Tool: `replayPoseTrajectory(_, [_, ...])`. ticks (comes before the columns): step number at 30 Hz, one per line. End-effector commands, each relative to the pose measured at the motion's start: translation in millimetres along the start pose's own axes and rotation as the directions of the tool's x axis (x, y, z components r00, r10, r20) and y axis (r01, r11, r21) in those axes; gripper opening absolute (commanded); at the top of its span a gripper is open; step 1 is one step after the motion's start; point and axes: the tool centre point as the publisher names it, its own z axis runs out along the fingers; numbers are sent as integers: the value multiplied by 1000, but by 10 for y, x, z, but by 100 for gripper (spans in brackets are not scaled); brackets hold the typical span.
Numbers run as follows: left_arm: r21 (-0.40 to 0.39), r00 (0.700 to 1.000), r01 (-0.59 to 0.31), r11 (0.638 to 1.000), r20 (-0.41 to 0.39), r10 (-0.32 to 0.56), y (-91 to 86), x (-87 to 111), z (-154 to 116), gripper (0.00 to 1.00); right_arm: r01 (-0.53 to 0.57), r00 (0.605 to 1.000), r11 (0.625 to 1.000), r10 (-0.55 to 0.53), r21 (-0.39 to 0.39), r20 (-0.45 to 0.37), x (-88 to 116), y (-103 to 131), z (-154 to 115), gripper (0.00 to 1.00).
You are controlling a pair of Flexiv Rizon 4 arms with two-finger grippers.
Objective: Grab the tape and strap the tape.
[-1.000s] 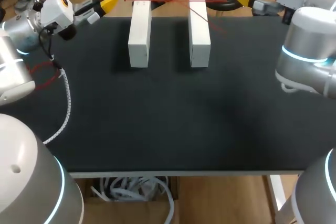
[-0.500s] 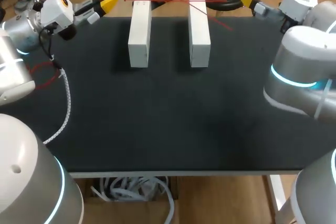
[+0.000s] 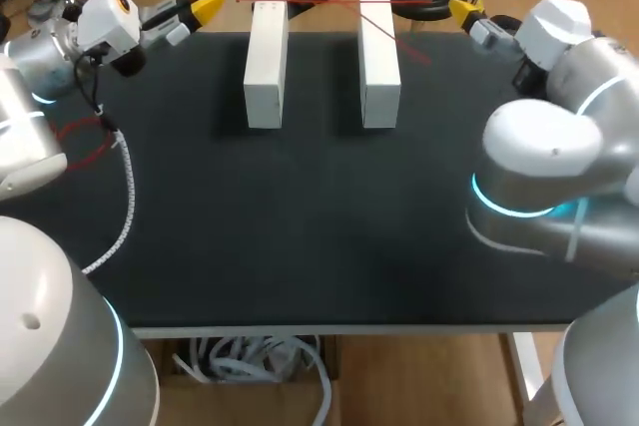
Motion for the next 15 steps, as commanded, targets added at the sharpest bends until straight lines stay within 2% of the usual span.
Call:
replayPoseTrajectory(1, [2, 1000, -1, 1000, -2, 1, 7, -6, -3, 0, -6, 999, 997, 8, -72, 32, 85, -76, 9, 100])
replayPoseTrajectory(15, [2, 1000, -1, 1000, -2, 1, 7, -6, -3, 0, -26, 999, 998, 28, -49, 35, 100, -56, 9, 100])
